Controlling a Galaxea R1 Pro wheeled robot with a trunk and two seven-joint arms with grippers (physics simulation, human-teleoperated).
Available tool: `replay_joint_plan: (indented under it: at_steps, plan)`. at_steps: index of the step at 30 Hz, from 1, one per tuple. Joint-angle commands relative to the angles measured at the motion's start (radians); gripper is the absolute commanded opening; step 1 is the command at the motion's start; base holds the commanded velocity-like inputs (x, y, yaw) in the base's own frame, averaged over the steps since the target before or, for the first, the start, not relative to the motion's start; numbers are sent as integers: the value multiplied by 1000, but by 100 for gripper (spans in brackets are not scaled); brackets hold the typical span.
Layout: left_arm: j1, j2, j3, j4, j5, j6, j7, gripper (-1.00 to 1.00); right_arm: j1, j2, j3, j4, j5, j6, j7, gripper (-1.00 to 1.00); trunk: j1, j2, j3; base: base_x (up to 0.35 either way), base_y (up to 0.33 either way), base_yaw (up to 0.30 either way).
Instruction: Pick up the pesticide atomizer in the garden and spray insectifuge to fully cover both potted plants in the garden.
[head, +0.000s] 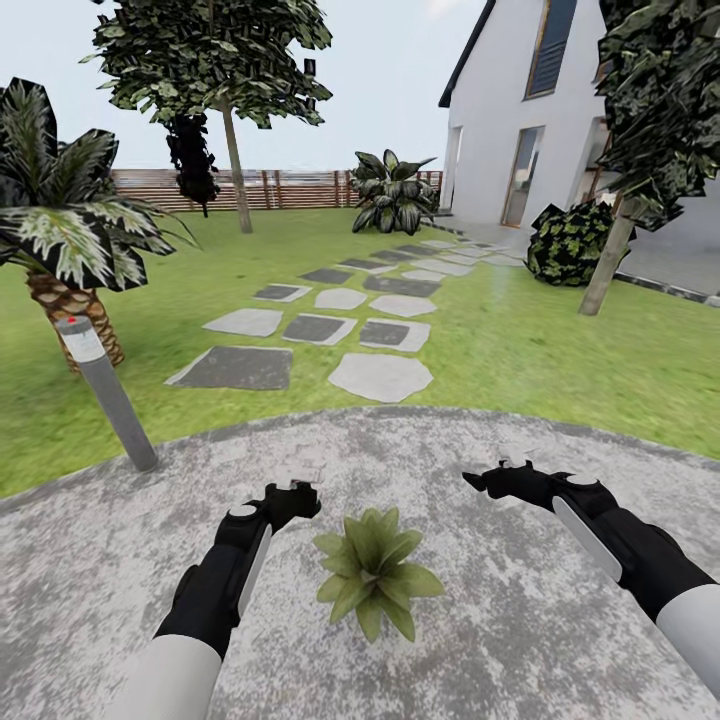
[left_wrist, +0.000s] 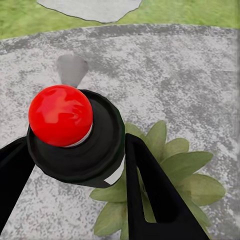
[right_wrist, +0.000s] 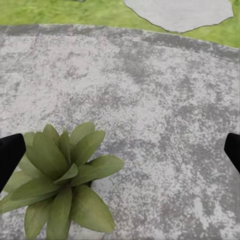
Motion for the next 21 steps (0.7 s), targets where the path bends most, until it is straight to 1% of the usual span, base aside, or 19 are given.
replay_joint_plan:
  at_steps: [1,21]
  plan:
    - [0,-1,2,-2,-11,4,-7,-100,-1,-1,2,-1,-5,4,-1,100,-4,7,2,0,0,0]
    - [0,-1,0,-2,-11,4,-7,-100,-1,-1,2,-1,-5,4,-1,100,-81,147,65,0,0,0]
